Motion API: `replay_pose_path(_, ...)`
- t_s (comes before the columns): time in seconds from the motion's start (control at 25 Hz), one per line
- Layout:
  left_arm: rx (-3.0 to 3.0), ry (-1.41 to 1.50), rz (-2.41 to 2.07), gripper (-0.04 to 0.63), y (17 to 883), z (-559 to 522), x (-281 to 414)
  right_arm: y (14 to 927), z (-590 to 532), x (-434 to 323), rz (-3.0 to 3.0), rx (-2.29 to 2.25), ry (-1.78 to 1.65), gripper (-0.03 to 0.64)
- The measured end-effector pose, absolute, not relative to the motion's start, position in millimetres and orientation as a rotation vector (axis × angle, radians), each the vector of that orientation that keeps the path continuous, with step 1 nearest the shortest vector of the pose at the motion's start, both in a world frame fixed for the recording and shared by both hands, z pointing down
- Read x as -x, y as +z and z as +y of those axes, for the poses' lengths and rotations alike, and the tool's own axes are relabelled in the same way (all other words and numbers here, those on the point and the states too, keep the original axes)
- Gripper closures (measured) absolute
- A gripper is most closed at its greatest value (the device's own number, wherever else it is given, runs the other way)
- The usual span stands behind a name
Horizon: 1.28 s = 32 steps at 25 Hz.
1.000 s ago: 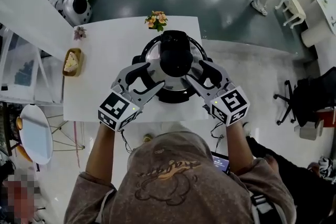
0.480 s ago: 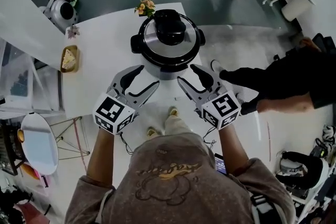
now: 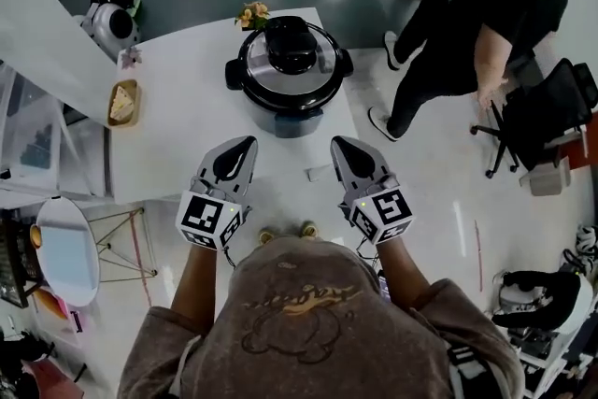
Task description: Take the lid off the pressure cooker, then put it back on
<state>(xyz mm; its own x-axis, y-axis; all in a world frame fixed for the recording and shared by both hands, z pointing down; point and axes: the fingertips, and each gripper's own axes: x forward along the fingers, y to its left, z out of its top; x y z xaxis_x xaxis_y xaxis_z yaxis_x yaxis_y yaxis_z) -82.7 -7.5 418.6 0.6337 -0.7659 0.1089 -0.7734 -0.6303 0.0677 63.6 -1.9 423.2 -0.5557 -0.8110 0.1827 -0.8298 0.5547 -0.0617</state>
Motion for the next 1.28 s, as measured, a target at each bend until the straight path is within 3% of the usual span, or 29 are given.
replay_pose_path(1.28,-2.535,0.028,-1.49,0.591,444,12,97,456,2,-81,-2.665,-1.386,0.271,0.621)
